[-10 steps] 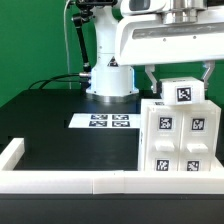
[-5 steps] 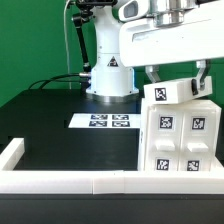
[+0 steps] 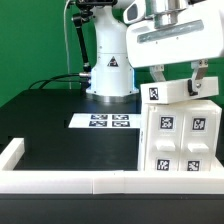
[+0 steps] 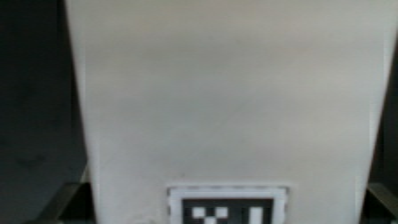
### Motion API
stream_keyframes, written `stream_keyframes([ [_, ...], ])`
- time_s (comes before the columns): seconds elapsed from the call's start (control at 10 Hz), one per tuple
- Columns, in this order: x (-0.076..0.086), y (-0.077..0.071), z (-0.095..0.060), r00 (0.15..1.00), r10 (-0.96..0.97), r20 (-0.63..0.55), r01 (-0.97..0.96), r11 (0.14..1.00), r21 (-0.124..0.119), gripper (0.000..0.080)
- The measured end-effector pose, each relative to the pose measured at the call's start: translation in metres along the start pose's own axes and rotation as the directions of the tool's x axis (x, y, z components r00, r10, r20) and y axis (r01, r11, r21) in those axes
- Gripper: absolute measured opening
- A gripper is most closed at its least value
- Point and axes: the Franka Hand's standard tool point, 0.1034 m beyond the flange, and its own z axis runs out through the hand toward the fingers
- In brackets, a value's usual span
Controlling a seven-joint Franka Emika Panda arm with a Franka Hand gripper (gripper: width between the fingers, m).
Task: Assemble cabinet
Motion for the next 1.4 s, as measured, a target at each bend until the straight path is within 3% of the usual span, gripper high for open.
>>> stream_keyframes([
  [0.2,-0.004,0.002,0.0,0.978,0.21,0.015,-0.21,0.978,0.007,0.056],
  [0.5,-0.011,0.002,0.001,0.845,0.531,0.06,-0.532,0.846,0.002,0.0553],
  [0.8,-0.012,0.003,0.003,0.694,0.714,0.09,-0.716,0.698,-0.026,0.0553],
  [1.0,-0.012,0.003,0.003,0.688,0.72,0.091,-0.721,0.692,-0.026,0.0562],
  [1.1,-0.012,0.002,0.0,0.712,0.696,0.093,-0.697,0.717,-0.019,0.0726],
  [1.2,-0.012,0.0,-0.006,0.723,0.683,0.097,-0.686,0.727,-0.009,0.0784],
  [1.4,-0.017,-0.004,-0.018,0.727,0.678,0.108,-0.682,0.731,0.004,0.0795],
])
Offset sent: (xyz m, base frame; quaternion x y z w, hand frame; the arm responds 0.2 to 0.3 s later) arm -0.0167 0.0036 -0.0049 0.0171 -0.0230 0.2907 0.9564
